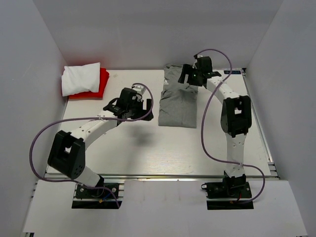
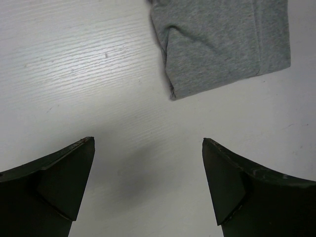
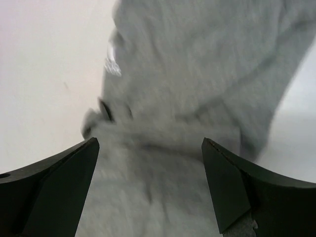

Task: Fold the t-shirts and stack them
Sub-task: Fold the folded rectangular tshirt in 1/3 of the way, then grab one side of the 2/3 rectangular tshirt with both arms

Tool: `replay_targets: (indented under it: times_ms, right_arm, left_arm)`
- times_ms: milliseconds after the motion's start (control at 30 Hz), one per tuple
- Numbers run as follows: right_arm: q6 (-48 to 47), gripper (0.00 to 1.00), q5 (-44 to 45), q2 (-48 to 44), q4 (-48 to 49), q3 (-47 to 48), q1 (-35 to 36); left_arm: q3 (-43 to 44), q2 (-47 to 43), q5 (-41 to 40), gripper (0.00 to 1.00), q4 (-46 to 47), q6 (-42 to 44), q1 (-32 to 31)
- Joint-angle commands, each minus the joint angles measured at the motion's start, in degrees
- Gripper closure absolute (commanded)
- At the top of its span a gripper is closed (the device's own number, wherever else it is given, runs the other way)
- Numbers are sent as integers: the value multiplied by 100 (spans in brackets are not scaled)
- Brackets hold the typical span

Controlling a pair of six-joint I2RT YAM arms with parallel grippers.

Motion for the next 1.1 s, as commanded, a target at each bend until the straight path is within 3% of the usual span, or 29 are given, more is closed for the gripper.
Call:
replay_targets:
  times_ms: [0, 100, 133, 200, 267, 400, 700, 1067]
  right_arm:
    - [-235, 10, -67, -988, -244, -760, -39]
    - [-139, 10, 39, -2044, 79, -2270, -74]
    - [-51, 10, 39, -2247, 142, -3231, -83]
    - [2, 10, 30, -3010, 327, -3800, -127]
    - [116, 10, -49, -3441, 380, -4730, -153]
    - [204, 10, -356, -4058, 380, -5620, -180]
    - [301, 10, -725, -3762, 450, -5895, -224]
    - [363, 21, -946, -3119, 766, -5921, -312]
  left_arm:
    - [375, 386, 463, 0, 78, 104, -67]
    - [463, 754, 948, 0, 333, 218, -67]
    - [463, 834, 1044, 0, 499, 218, -67]
    - [463, 992, 1265, 0, 623, 218, -67]
    - [463, 1247, 1431, 0, 781, 218, -119]
    - [542, 1634, 1705, 0, 966, 280, -172]
    - [1157, 2487, 1424, 0, 791, 280, -348]
    - [1158, 2839, 1265, 47, 791, 332, -401]
